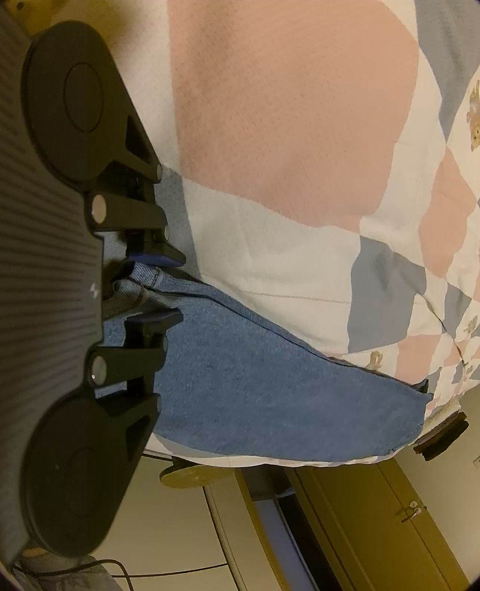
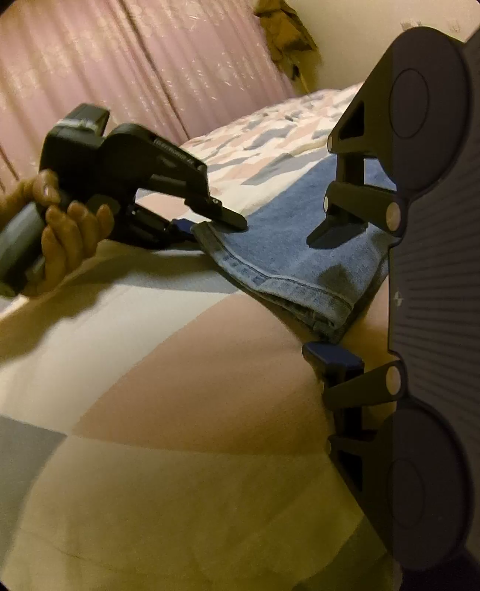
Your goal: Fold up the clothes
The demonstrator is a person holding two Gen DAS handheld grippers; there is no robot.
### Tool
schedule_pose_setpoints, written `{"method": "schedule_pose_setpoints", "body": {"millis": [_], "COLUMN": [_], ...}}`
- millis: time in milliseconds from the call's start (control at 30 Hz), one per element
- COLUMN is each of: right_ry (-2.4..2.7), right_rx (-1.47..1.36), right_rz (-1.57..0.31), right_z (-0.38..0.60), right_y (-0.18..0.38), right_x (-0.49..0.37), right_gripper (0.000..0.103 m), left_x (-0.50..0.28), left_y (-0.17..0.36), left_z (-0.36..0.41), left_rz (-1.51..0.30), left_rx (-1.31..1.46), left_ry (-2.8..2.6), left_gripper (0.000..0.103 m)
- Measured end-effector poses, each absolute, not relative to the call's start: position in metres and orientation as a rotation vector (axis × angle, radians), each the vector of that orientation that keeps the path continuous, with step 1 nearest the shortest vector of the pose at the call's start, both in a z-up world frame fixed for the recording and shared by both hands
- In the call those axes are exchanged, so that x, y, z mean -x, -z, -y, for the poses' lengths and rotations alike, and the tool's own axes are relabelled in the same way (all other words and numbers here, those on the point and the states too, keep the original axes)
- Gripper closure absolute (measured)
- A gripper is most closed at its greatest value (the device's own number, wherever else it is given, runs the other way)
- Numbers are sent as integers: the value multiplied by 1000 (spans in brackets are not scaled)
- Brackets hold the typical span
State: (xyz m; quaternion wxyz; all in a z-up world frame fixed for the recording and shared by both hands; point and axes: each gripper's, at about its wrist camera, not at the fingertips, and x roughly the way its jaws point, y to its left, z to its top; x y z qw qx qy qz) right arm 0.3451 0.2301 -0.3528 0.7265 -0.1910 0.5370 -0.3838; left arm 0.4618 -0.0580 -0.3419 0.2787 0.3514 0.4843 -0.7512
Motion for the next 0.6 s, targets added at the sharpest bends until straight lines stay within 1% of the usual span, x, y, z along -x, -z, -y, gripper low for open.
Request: {"method": "schedule_pose_setpoints", "body": {"millis": [33, 67, 100, 133, 267, 300, 333, 367, 400, 433, 467, 500, 600], "right_ry": [850, 855, 859, 863, 878, 869, 862, 860, 850, 827, 805, 784, 749], "right_rx": [424, 426, 429, 431, 450, 501, 551, 593, 623, 609, 594, 572, 362], "right_rz": [-1187, -1189, -1192, -1194, -1204, -1203, -1201, -1199, -1199, -1202, -1204, -1204, -1145], "right_z": [-227, -223, -220, -217, -204, -208, -212, -213, -213, -210, -208, -205, -183], "right_y": [353, 353, 354, 354, 355, 359, 363, 365, 369, 369, 369, 368, 341], "right_x": [-345, -344, -344, -343, -342, -343, -345, -346, -348, -349, -350, -350, -340], "right_gripper": [34, 38, 57, 63, 61, 54, 52, 47, 48, 51, 64, 71, 77], "left_x": [-461, -461, -461, -461, -462, -462, -461, -461, -461, -461, -460, -459, -455], "left_y": [342, 341, 340, 339, 339, 339, 339, 339, 339, 340, 340, 339, 335], "left_z": [58, 59, 60, 61, 62, 62, 63, 63, 63, 63, 63, 62, 60], "left_rz": [-1297, -1299, -1304, -1310, -1334, -1334, -1335, -1337, -1339, -1339, -1339, -1335, -1317], "left_rx": [-949, -952, -953, -952, -947, -951, -954, -955, -954, -953, -951, -951, -957], "left_ry": [2009, 2005, 2002, 2000, 1975, 1967, 1963, 1959, 1956, 1952, 1945, 1940, 1924], "left_gripper": [82, 83, 84, 86, 86, 86, 86, 86, 86, 85, 85, 87, 88]}}
